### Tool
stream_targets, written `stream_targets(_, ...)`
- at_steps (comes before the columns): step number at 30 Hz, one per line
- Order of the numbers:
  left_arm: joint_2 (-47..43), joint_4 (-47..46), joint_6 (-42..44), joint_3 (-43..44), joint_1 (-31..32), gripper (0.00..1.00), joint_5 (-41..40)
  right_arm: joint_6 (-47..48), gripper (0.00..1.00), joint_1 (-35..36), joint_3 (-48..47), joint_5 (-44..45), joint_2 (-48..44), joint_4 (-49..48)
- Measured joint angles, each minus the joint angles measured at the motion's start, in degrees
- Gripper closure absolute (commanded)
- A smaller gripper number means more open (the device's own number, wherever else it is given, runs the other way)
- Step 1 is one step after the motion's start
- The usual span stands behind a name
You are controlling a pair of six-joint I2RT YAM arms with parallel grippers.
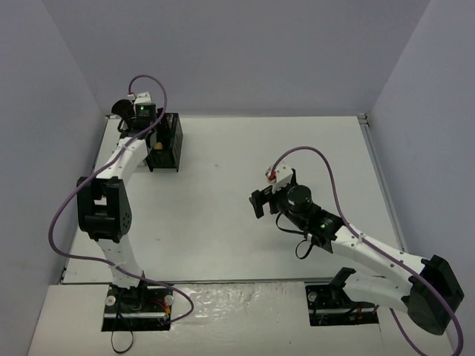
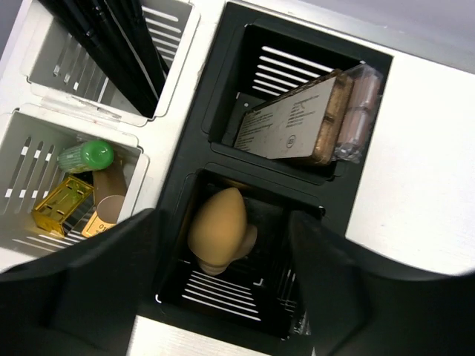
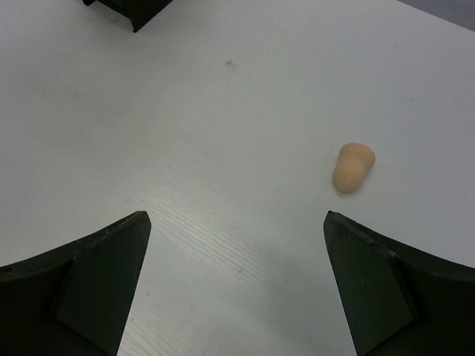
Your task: Organize the makeup
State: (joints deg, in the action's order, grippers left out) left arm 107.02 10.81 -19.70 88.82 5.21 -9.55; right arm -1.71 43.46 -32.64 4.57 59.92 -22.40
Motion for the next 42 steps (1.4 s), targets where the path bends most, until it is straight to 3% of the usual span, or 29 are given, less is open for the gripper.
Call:
stream_targets(6,-6.03,0.77,-0.28,-0.01,0.02,0.21,1.53,-5.19,0.04,-8.49,-3.16,-0.10,7.53,1.76)
stream_targets(12,-20.34,2.83,-3.41,-1.57,0.71,0.15,5.07,-8.92,0.14,-16.09,-8.33,-0.32,19.18,3.30)
stream_targets(20,-47.72,8.15,-7.93,-19.19,7.13,0.06,11.19,-10.60,0.32,-18.11,-19.41,-0.16,38.18,2.51)
stream_targets(25,-58.21,14.24,-8.13,-28.16,7.91,0.05,12.67,-10.95,0.46,-19.94,-22.80,-0.47,45.56,2.15)
stream_targets(29,-61.95,18.41,-8.12,-32.51,7.85,0.05,13.09,-11.09,0.61,-20.27,-24.32,-1.24,47.88,1.31)
stream_targets(33,-62.98,20.22,-8.43,-33.86,7.85,0.05,14.51,-10.99,0.99,-20.22,-24.40,-1.45,48.02,1.11)
stream_targets(38,-61.25,18.16,-10.82,-34.25,8.16,0.04,19.18,-9.38,1.00,-19.64,-22.55,-2.22,46.61,-0.58)
stream_targets(42,-57.35,13.88,-13.62,-34.36,11.46,0.04,22.13,-6.26,1.00,-15.60,-16.00,-4.89,38.55,-3.01)
